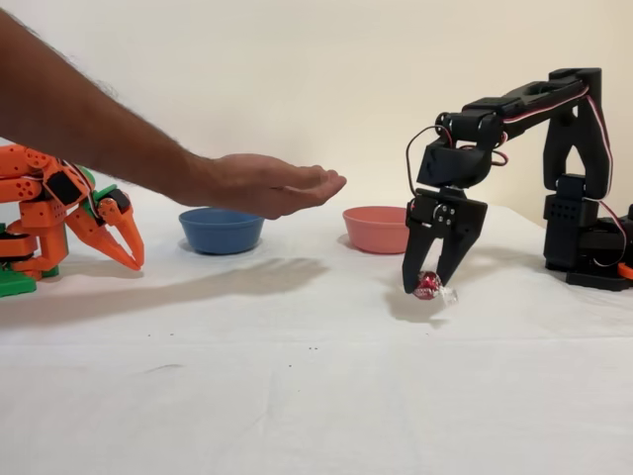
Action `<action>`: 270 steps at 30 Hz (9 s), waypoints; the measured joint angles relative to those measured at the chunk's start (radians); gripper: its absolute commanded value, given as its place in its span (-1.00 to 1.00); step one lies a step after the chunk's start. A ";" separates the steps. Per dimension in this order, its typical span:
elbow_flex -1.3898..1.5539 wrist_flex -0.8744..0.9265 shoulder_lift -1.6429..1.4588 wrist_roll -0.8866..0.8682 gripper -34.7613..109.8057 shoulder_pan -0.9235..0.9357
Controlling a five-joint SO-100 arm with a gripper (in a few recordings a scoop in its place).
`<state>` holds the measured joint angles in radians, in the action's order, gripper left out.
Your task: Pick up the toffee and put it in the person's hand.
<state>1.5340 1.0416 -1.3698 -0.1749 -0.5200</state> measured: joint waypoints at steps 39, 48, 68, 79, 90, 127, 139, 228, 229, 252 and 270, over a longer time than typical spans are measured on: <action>0.225 -0.118 -0.505 0.023 -0.30 0.264; 0.114 -0.164 -0.408 0.023 -0.30 0.299; -0.250 -0.229 -0.075 0.023 -0.29 0.342; -0.360 -0.296 0.032 0.008 -0.29 0.357; -0.449 -0.367 0.117 -0.026 -0.29 0.376; -0.471 -0.393 0.150 -0.029 -0.25 0.371; -0.295 -0.350 0.031 -0.020 -0.29 0.371; 1.447 0.020 -1.927 -0.052 -0.52 0.554; 1.448 0.020 -1.927 -0.052 -0.52 0.558; 1.559 -0.025 -1.927 -0.015 -0.52 0.560; 1.615 -0.098 -1.928 0.067 -0.52 0.560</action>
<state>3.1493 0.9434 -3.2981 -0.1074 0.0399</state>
